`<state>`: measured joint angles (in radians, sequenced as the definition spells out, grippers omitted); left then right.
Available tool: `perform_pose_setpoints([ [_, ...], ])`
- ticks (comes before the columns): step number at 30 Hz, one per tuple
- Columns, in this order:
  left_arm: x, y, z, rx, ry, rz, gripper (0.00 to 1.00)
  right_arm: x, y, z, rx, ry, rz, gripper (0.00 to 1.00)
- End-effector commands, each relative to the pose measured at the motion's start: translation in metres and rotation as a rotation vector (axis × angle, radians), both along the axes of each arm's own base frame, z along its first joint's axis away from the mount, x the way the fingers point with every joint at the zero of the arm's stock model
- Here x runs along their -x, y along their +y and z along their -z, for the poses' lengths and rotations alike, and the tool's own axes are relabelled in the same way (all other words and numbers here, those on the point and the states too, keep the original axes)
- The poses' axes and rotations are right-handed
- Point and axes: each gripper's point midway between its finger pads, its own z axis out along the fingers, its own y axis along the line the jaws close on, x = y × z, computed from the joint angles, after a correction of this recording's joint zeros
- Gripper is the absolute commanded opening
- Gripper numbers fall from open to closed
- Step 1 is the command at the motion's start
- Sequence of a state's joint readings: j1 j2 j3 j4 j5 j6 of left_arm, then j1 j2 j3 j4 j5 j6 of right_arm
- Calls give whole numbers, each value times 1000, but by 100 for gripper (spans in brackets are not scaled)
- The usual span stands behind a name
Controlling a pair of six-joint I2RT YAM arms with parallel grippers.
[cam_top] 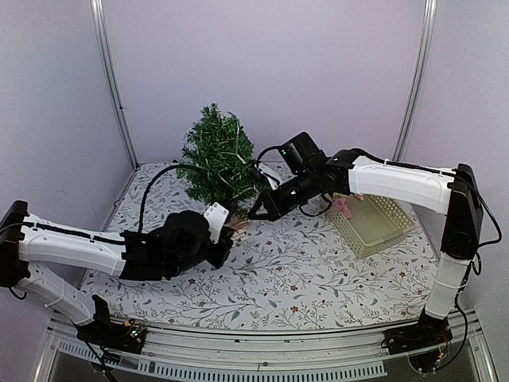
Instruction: Decorate the small christmas tree
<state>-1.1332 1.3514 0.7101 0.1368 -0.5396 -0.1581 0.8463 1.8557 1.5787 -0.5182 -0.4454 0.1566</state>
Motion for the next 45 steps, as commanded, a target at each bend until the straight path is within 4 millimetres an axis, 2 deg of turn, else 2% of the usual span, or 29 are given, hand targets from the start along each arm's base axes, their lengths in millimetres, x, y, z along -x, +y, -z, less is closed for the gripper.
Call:
perform_pose_setpoints([
  [1, 0, 31, 34, -150, 53, -44, 0, -23, -17, 1, 57, -42, 92, 2],
  [7, 6, 27, 44, -202, 62, 18, 0, -25, -22, 1, 70, -52, 112, 1],
  [11, 3, 37, 56, -282, 79, 2, 0, -24, -23, 2, 71, -44, 115, 1],
  [21, -9, 52, 59, -318, 93, -64, 0, -23, -27, 6, 86, -37, 123, 3],
  [32, -14, 50, 43, -249, 66, -74, 0, -31, -22, -1, 57, -50, 138, 3],
  [37, -10, 37, 33, -168, 44, -14, 0, -35, -27, -6, 55, -62, 155, 5],
  [43, -9, 21, 12, -66, -1, 44, 6, -39, -36, -12, 36, -67, 181, 10],
  [45, -10, 17, 12, -68, 0, 49, 14, -39, -39, -14, 32, -67, 188, 12],
])
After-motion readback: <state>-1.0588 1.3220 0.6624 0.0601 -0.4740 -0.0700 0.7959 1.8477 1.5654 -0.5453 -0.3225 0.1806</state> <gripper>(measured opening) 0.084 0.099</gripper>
